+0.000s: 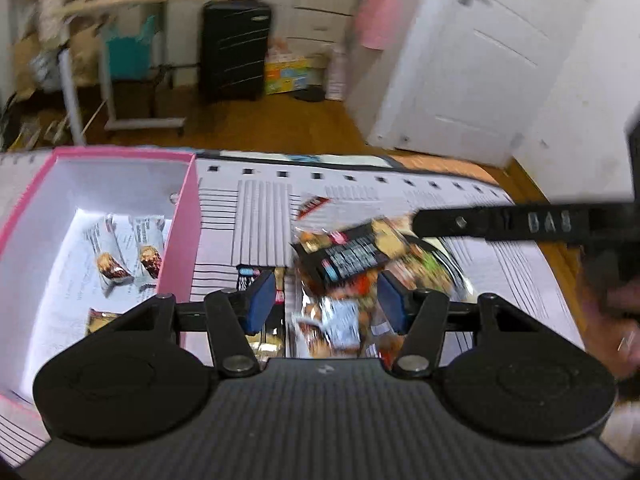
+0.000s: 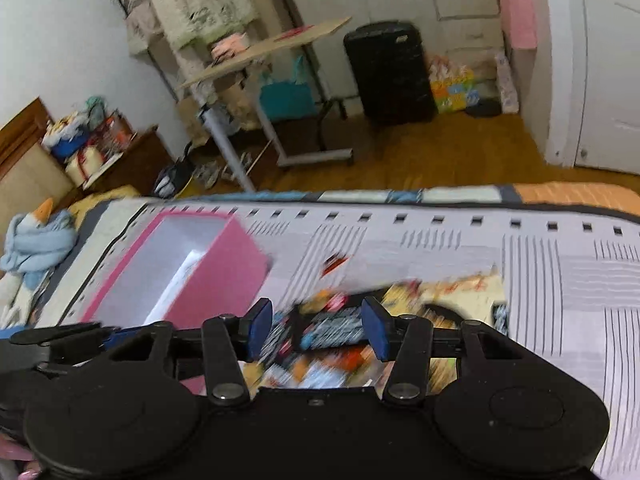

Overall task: Organize snacks
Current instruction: 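Grasp a second black NB cracker pack with the left tool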

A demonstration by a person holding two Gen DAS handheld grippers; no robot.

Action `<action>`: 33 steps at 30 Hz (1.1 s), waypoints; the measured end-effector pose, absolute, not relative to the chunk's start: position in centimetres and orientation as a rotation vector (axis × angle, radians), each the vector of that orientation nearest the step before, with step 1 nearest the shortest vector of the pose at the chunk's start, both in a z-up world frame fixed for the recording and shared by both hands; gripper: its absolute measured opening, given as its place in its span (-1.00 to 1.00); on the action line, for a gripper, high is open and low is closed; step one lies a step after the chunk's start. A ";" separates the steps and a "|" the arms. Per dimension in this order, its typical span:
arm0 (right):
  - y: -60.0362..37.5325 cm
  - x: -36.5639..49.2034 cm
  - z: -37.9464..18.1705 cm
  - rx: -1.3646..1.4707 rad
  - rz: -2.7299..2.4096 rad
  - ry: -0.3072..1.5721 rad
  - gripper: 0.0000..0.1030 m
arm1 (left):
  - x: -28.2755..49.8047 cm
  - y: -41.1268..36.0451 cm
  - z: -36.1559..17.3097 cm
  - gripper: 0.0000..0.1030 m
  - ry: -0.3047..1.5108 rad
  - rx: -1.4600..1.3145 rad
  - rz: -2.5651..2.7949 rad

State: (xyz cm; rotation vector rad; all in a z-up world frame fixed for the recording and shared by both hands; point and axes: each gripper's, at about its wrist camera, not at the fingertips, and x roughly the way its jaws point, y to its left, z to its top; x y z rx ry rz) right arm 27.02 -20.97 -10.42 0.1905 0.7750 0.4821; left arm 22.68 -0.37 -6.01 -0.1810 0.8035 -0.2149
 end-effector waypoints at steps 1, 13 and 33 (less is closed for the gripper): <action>-21.4 27.6 -11.3 0.189 0.465 0.755 0.07 | 23.6 -0.6 -6.6 0.01 0.803 -0.193 -0.185; -22.6 31.2 -17.5 0.189 0.521 0.828 0.07 | 29.5 -1.0 -14.8 -0.39 0.890 -0.414 -0.085; -21.4 31.2 -18.5 0.204 0.509 0.911 0.09 | 29.4 -2.2 -16.4 -0.65 0.884 -0.426 -0.177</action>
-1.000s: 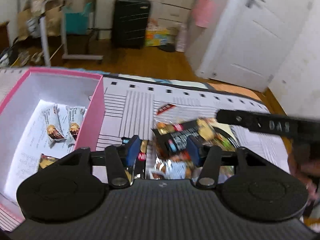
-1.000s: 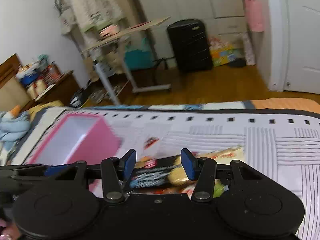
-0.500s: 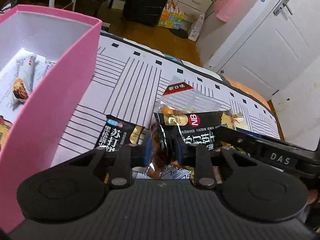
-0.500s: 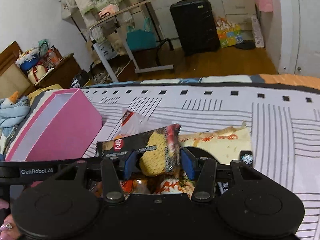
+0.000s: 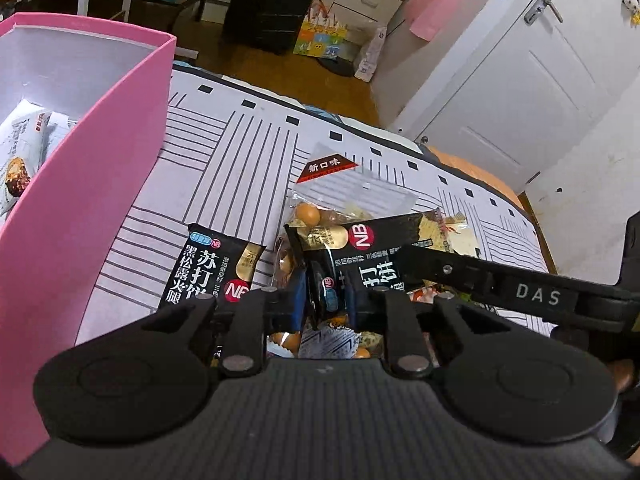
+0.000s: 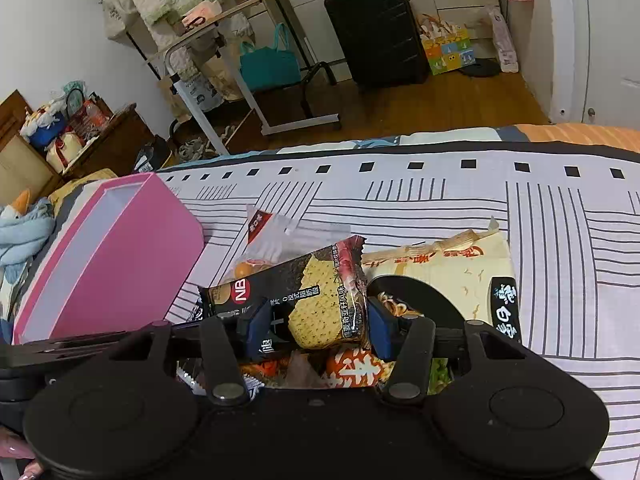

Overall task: Organize snacks
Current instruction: 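Grasp a second black NB cracker pack with the left tool, then carry the second cracker pack into the pink box and open the left tool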

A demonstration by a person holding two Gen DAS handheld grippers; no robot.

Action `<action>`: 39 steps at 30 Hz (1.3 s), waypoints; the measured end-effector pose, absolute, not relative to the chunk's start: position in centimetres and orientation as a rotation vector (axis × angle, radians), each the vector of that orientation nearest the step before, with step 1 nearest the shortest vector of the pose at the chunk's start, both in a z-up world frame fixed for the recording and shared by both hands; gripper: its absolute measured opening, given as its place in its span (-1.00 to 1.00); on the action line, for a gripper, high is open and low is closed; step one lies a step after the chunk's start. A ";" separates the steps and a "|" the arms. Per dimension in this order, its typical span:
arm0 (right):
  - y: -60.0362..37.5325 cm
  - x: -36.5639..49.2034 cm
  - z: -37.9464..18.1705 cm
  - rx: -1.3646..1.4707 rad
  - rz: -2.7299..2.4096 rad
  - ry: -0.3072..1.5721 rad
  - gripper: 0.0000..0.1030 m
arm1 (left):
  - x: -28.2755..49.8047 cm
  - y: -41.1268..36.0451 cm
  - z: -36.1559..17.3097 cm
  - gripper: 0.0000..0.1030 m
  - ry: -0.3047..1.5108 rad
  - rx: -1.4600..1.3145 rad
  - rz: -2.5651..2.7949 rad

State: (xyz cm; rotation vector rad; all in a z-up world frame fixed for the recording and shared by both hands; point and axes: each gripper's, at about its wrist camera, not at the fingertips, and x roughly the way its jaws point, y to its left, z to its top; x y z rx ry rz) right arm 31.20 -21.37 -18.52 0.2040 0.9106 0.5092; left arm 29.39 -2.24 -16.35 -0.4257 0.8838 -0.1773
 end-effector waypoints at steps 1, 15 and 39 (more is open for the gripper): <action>-21.3 31.1 -18.5 0.202 0.506 0.909 0.08 | 29.3 -2.3 -16.4 -0.65 0.885 -0.423 -0.180; -21.0 29.9 -17.1 0.276 0.467 0.922 -0.11 | 28.5 -1.5 -15.5 -0.40 0.880 -0.446 -0.219; -18.6 16.6 -11.6 0.200 0.553 1.025 -0.15 | 17.5 1.3 -10.2 -0.40 0.941 -0.347 -0.283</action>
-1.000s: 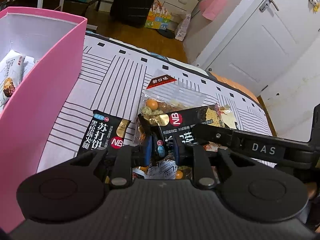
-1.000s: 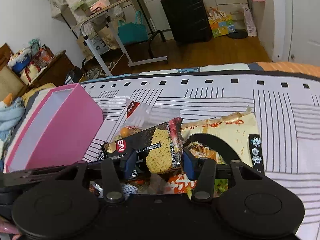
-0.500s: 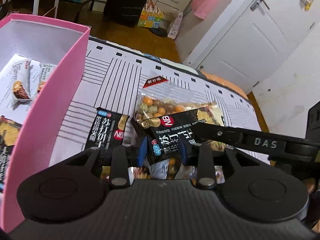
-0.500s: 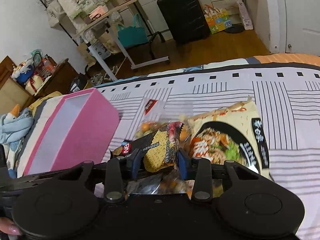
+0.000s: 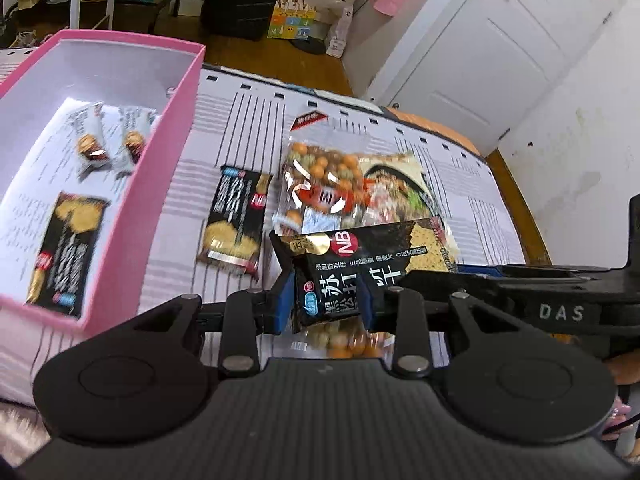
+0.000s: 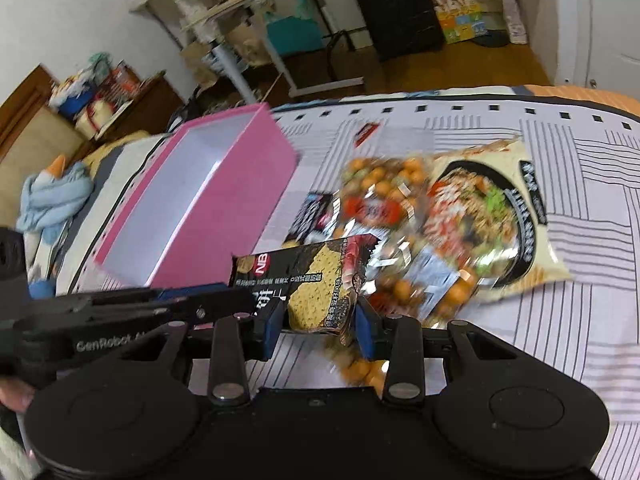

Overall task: Organize snacks
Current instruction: 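Carry the second cracker pack into the pink box and open the left tool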

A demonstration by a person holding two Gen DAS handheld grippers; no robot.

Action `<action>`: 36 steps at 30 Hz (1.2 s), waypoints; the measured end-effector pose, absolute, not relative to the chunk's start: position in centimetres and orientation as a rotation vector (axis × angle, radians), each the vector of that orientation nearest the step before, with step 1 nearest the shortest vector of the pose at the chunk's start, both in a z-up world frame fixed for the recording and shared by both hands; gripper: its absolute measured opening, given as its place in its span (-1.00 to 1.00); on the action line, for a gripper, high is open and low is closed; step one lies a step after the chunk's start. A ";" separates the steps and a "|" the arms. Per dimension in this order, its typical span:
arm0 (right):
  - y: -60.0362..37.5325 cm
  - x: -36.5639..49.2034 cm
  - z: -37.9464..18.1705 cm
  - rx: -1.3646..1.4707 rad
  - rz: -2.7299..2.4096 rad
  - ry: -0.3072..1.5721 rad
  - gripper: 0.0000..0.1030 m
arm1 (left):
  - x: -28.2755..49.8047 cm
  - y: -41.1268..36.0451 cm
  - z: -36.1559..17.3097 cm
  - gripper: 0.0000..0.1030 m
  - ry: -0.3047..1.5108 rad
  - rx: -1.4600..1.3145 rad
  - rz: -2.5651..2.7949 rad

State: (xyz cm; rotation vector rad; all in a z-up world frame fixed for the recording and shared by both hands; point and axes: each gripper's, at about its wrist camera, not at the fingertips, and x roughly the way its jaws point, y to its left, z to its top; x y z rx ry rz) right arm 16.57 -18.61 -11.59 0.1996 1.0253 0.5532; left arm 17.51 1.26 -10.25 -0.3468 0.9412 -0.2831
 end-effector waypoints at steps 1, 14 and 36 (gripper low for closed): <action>-18.4 16.0 -11.4 0.200 0.558 1.030 -0.16 | 16.9 1.5 -10.1 -0.40 0.939 -0.346 -0.286; -14.2 10.3 -6.6 0.085 0.654 1.033 -0.19 | 9.1 5.4 -6.3 -0.40 0.920 -0.306 -0.302; 2.0 19.6 -7.7 0.000 0.825 0.956 -0.19 | 12.9 18.3 -4.1 -0.40 0.862 -0.202 -0.065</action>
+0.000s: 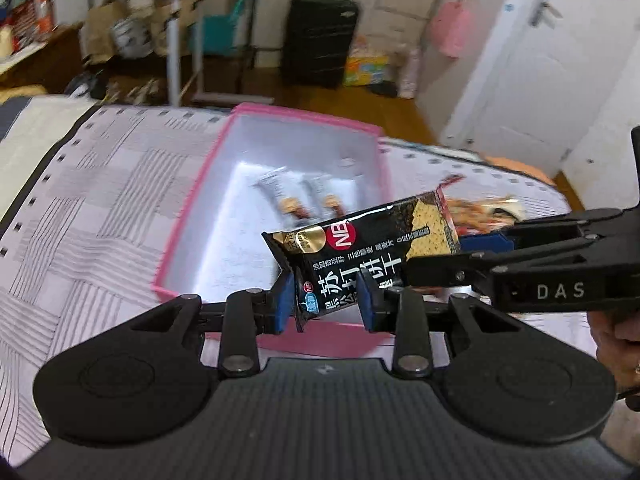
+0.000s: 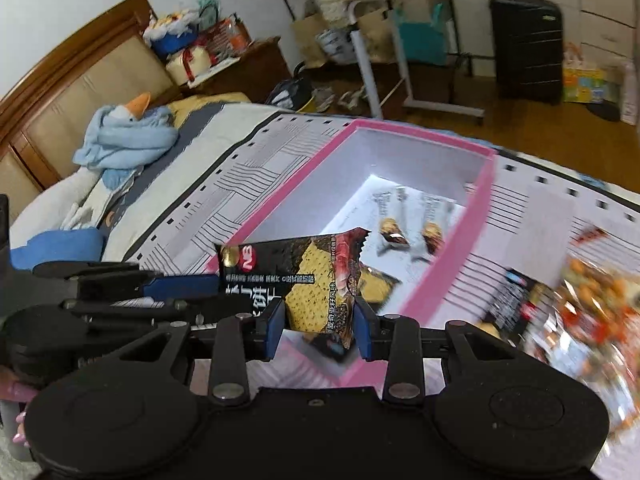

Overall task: Organize snacks
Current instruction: 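Carry the second cracker pack into the pink box and open the left tool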

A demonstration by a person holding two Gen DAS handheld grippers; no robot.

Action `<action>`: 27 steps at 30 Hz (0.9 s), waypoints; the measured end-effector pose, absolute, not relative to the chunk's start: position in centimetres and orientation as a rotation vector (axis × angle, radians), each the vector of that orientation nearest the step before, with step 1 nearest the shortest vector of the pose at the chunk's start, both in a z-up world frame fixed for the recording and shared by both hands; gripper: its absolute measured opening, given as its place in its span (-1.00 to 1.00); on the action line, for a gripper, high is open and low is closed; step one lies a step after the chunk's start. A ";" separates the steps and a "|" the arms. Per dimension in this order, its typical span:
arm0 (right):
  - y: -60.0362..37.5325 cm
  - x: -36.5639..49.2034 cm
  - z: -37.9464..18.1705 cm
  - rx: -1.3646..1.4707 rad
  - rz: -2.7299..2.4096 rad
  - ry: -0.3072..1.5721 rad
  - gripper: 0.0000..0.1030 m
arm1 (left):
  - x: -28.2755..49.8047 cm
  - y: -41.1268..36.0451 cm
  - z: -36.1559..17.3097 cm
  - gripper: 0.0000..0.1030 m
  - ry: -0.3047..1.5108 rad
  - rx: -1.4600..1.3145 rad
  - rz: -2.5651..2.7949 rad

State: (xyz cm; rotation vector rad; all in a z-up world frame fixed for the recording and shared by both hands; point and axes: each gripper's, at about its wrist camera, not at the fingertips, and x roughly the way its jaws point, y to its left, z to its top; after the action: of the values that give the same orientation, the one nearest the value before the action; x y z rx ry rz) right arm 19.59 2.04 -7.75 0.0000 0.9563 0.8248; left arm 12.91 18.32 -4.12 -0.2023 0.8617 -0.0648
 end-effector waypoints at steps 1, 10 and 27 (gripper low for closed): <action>2.9 20.4 -8.3 -0.013 0.837 0.961 -0.19 | 13.4 18.8 -4.7 -0.40 0.870 -0.197 -0.053; 7.4 25.1 -12.2 -0.065 0.932 0.996 -0.19 | 18.5 22.4 -8.9 -0.40 0.994 -0.186 0.013; 1.6 20.6 -7.9 -0.083 0.783 0.892 -0.02 | 17.2 20.2 -7.6 -0.03 0.987 -0.078 0.109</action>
State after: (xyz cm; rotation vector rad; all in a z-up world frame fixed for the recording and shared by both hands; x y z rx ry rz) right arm 20.62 1.63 -7.95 -0.0834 0.8925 0.7829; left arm 17.19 20.22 -7.59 -0.0784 0.9873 0.1091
